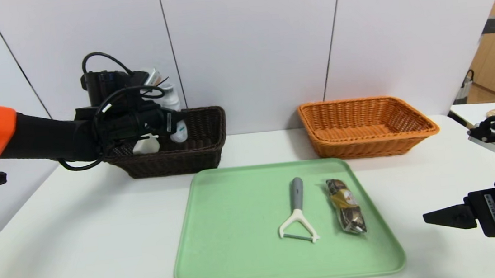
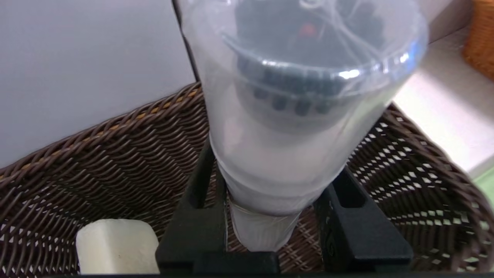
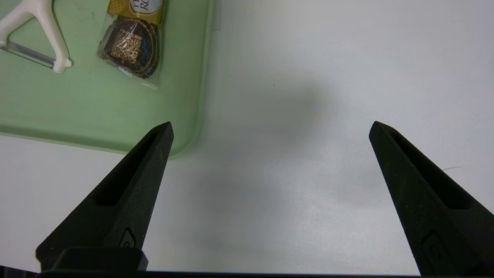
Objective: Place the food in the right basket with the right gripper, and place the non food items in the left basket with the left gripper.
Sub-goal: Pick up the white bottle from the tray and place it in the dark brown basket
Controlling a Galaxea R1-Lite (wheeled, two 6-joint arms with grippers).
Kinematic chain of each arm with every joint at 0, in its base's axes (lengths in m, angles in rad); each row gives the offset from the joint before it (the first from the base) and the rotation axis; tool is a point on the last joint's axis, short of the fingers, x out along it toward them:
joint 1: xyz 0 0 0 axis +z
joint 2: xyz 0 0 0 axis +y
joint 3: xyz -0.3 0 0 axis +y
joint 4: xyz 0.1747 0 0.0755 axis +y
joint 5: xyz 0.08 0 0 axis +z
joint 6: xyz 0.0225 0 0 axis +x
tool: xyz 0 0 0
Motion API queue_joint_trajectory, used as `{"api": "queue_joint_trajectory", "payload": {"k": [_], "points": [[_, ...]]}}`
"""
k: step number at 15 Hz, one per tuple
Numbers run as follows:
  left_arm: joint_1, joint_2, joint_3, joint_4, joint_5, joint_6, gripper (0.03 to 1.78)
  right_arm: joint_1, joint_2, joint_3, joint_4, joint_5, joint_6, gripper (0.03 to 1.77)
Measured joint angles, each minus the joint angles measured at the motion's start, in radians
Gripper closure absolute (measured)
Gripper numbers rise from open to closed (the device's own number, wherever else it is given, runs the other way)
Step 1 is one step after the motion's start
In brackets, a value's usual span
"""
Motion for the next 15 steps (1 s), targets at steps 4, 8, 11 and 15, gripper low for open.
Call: {"api": "queue_joint_trajectory", "payload": {"k": [4,8,11,15], "points": [[0.024,0.045,-0.031,0.002,0.006,0.002,1.18,0.000,-0.002,0.000,0.000,0.001,0.000,0.04],[0.037,0.070,-0.036,0.006,0.007,0.001,1.18,0.000,-0.003,0.006,-0.001,0.001,0.000,0.04],[0.044,0.079,-0.034,0.004,0.007,0.000,1.18,0.000,-0.004,0.008,-0.001,0.000,0.000,0.04],[0.046,0.083,-0.033,0.004,0.008,-0.001,0.93,0.000,-0.004,0.009,-0.001,0.000,0.000,0.04]]}}
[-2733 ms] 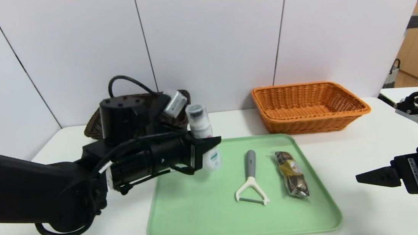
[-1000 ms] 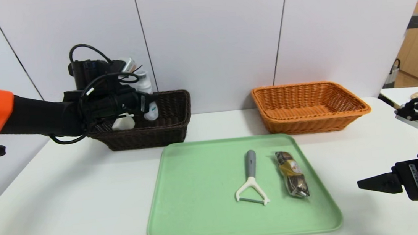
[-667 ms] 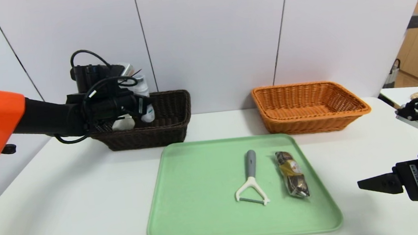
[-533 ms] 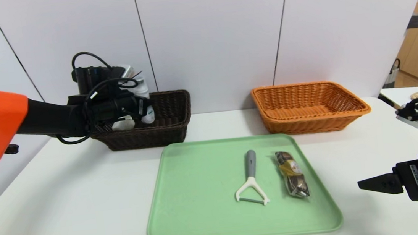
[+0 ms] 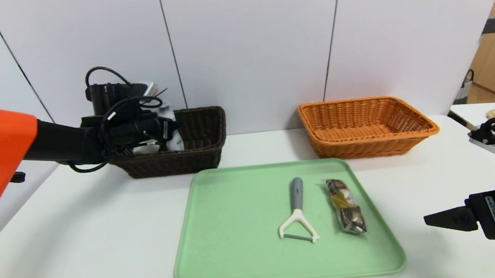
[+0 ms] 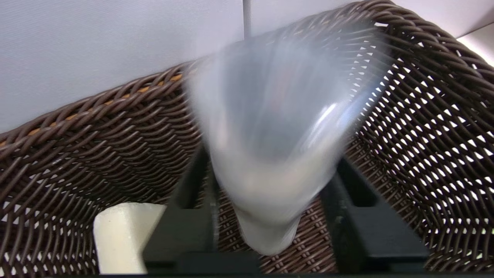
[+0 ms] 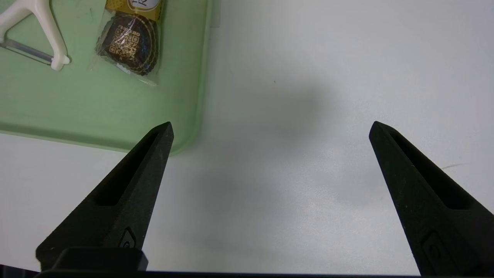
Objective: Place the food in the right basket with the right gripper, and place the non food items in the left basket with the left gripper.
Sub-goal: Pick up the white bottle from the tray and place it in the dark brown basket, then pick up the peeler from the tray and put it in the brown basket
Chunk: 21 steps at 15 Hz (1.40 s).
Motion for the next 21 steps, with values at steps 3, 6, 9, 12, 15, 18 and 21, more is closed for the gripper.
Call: {"api": "queue_joint_trajectory", "payload": {"k": [3,6,9,12,15,18,21], "points": [[0.000,0.001,0.001,-0.004,0.002,-0.001,0.67,0.000,0.000,0.001,0.000,0.001,0.000,0.04],[0.000,-0.006,0.008,-0.004,0.018,-0.004,0.49,0.000,0.001,0.000,0.000,0.002,0.000,0.04],[0.004,-0.036,0.015,-0.003,0.032,-0.004,0.37,0.000,0.001,-0.001,0.000,0.003,0.000,0.04],[0.015,-0.084,0.028,0.004,0.035,-0.002,0.28,0.000,0.000,-0.004,-0.001,0.003,0.001,0.04],[0.030,-0.150,0.070,0.006,0.036,0.001,0.23,0.000,-0.005,-0.006,0.000,0.003,0.003,0.04],[0.052,-0.226,0.126,0.011,0.036,0.003,0.19,-0.001,-0.014,-0.006,0.000,0.004,0.004,0.04],[0.061,-0.318,0.164,0.073,0.038,0.000,0.16,-0.001,-0.021,-0.005,0.000,0.003,0.005,0.04]]}}
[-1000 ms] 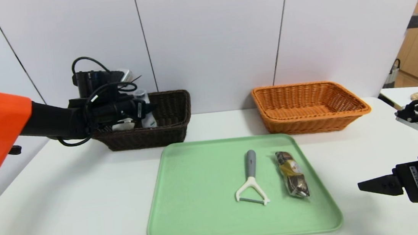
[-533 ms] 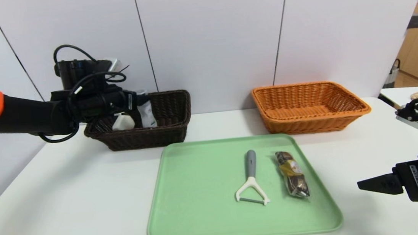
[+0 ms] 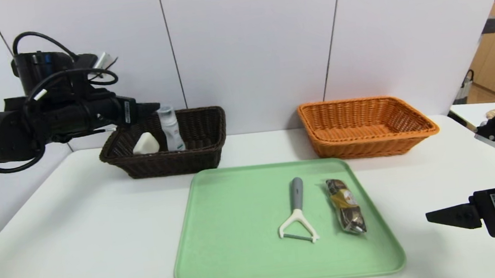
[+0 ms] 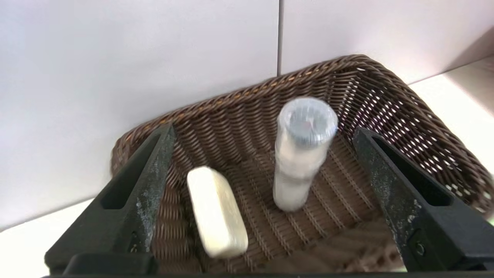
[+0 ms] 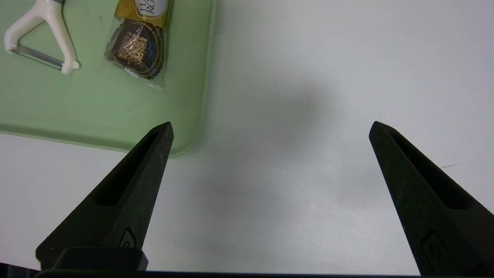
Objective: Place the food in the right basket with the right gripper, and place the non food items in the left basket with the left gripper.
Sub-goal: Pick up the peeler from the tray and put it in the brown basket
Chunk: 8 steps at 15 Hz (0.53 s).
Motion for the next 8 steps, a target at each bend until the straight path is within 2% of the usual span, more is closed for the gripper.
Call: {"api": "queue_joint_trajectory", "payload": {"k": [2,5,8], "points": [[0.001,-0.051,0.014,0.052,0.006,-0.006,0.15,-0.001,-0.001,0.004,0.000,0.000,0.001,0.04],[-0.001,-0.109,0.019,0.075,0.049,-0.015,0.14,-0.001,-0.002,0.005,0.000,0.001,0.002,0.04],[-0.026,-0.171,0.016,0.167,0.054,-0.046,0.14,-0.001,-0.003,0.004,-0.001,0.001,0.002,0.04]]}}
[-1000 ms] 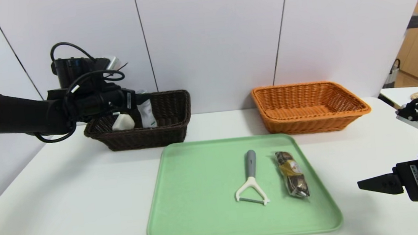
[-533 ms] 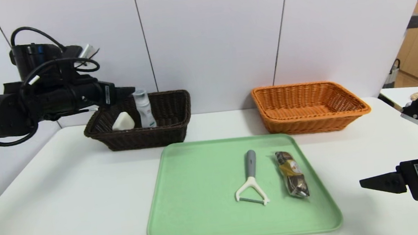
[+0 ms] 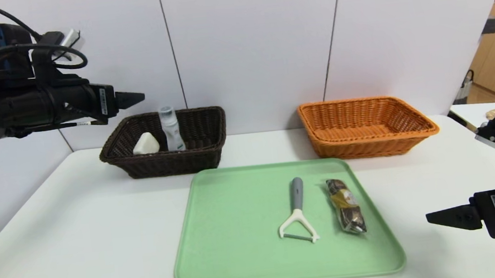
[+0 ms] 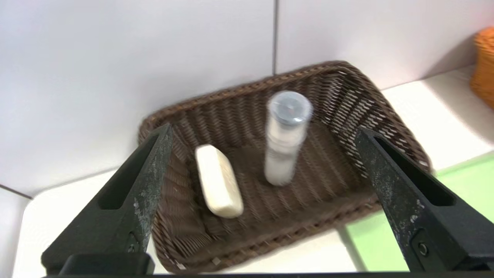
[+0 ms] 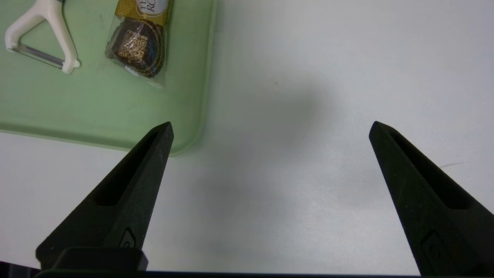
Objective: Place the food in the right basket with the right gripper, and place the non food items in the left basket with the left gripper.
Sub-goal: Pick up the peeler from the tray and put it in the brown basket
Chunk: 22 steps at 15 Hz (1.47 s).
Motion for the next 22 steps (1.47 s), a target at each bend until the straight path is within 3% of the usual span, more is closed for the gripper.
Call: {"api": "queue_joint_trajectory", "payload": {"k": [5,8,14,22], "points": [[-0.155,-0.078,0.012,0.175,0.008,-0.219,0.12,0.001,0.000,-0.004,0.000,0.000,0.000,0.04],[-0.274,-0.091,0.053,0.198,0.056,-0.266,0.12,0.001,0.000,-0.001,0.000,0.000,0.000,0.04],[-0.553,-0.021,0.066,0.232,0.287,-0.323,0.12,0.001,0.000,0.000,-0.004,0.000,0.003,0.04],[-0.759,0.232,-0.051,0.248,0.558,-0.411,0.12,0.001,0.003,0.027,-0.072,0.003,0.006,0.04]]}}
